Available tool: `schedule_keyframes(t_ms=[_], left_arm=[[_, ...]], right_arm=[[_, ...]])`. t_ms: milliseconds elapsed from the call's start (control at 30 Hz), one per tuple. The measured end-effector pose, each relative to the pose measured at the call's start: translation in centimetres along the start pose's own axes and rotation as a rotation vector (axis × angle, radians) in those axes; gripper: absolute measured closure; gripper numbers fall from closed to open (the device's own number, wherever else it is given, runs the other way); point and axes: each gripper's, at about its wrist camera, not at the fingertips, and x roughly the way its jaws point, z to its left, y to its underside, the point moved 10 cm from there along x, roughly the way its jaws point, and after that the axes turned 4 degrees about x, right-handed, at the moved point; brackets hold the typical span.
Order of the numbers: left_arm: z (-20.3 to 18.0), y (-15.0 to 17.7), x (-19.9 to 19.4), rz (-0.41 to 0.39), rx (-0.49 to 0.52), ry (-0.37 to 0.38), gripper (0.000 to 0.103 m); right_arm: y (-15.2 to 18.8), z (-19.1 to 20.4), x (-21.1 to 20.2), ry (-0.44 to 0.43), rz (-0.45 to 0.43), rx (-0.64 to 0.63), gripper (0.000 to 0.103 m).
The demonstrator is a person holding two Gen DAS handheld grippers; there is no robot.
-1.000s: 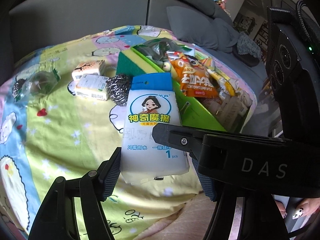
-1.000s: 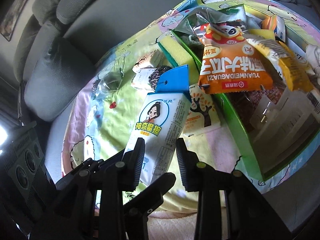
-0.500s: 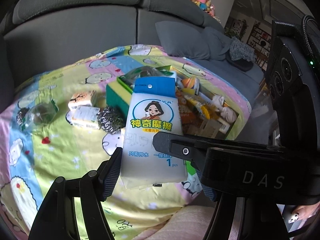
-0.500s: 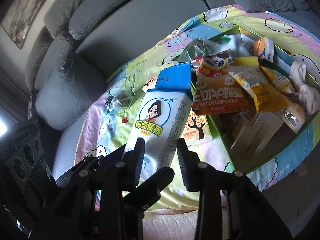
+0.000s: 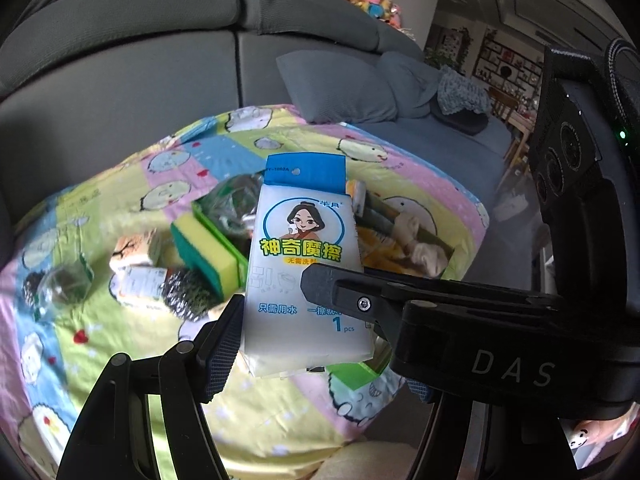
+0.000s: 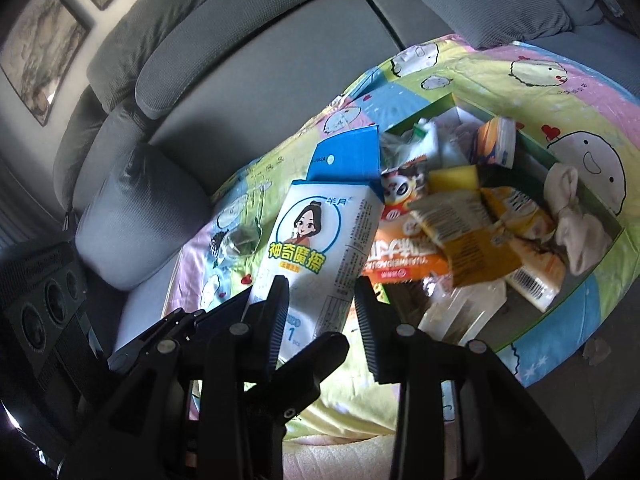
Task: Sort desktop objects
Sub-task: 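Carry the held sponge pack with the right tool over the green box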
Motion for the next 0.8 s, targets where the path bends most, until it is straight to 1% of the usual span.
schedule_keyframes(t_ms=[200, 333, 467, 533, 600, 800], left_arm=[[-1.6, -2.2, 1.4, 0.011, 0.028, 0.029, 0.033], [-2.7, -3.5, 2.8, 0.037, 0.032, 0.072, 0.033], [-3.4, -4.1, 4.5, 0.071, 0.043, 0.074, 0.033], [-3.7, -4.3, 5.8, 0.107, 0.041, 0.081, 0.033], [-3.9, -4.5, 6.4, 0.119, 0.044, 0.080, 0.033], [-4.3, -4.9, 8.1, 0.154, 0.037, 0.083, 0.033]], right_arm=[[-2.4, -1.6, -1.0, 0.024, -0.032, 0.006, 0.066], [-4.0, -3.2, -1.6, 0.044, -0.052, 0.021, 0.066], [-5.0, -4.9, -1.3, 0.048, -0.040, 0.047, 0.066], [-5.5, -5.9, -1.0, 0.066, -0.036, 0.060, 0.066], [-5.9, -6.7, -0.7, 0.088, -0.034, 0.070, 0.066], [-6.7, -8.6, 0.1, 0.092, -0.015, 0.108, 0.066]])
